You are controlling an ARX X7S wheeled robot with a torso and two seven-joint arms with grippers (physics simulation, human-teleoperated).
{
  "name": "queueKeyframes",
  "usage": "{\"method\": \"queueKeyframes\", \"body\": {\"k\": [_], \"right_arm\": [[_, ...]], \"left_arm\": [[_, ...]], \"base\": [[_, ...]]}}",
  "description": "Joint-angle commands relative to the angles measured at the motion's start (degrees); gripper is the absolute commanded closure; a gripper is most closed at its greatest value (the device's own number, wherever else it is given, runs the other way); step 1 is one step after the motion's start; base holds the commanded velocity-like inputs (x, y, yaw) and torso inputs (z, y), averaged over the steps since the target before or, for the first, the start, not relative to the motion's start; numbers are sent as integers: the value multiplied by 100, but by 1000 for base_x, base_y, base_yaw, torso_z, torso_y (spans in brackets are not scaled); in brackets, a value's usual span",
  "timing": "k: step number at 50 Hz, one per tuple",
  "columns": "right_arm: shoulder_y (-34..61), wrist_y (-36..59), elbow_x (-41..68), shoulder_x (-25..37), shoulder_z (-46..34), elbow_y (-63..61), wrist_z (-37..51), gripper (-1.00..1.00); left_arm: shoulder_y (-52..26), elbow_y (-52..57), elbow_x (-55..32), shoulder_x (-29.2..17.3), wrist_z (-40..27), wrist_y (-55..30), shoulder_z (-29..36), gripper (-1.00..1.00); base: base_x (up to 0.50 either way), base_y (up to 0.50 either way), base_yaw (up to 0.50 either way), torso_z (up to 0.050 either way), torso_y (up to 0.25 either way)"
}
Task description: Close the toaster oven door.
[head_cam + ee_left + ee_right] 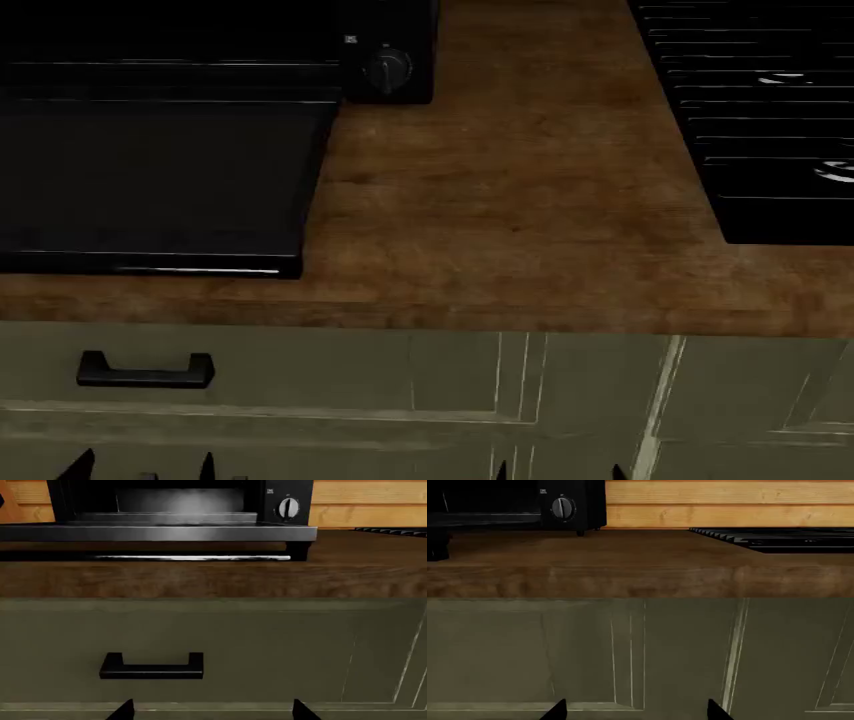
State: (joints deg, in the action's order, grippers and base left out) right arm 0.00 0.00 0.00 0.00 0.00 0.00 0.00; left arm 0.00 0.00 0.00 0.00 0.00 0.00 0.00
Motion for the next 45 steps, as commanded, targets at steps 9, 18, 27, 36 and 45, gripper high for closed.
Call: {"method": "queueKeyframes", "body": {"k": [9,18,27,36,45], "right_arm": [[-80,97,284,227,-305,-236,230,-100],[-105,159,416,337,-394,-446,335,-100],[-106,178,522,409,-478,-532,409,-100],[-153,162,618,477,-545,-647,465,-100],[-102,266,659,576,-606,-846,533,-100]], "left_arm": [[278,537,-556,-210,-111,-316,299,-100],[335,755,-537,-358,-230,-301,494,-100],[291,659,-577,-444,-320,-167,553,-100],[373,907,-560,-537,-425,-317,651,-100],[316,1037,-567,-644,-547,-570,685,-100]], "base": [[0,0,0,6,0],[0,0,0,50,0],[0,0,0,50,0],[0,0,0,50,0],[0,0,0,50,0]]}}
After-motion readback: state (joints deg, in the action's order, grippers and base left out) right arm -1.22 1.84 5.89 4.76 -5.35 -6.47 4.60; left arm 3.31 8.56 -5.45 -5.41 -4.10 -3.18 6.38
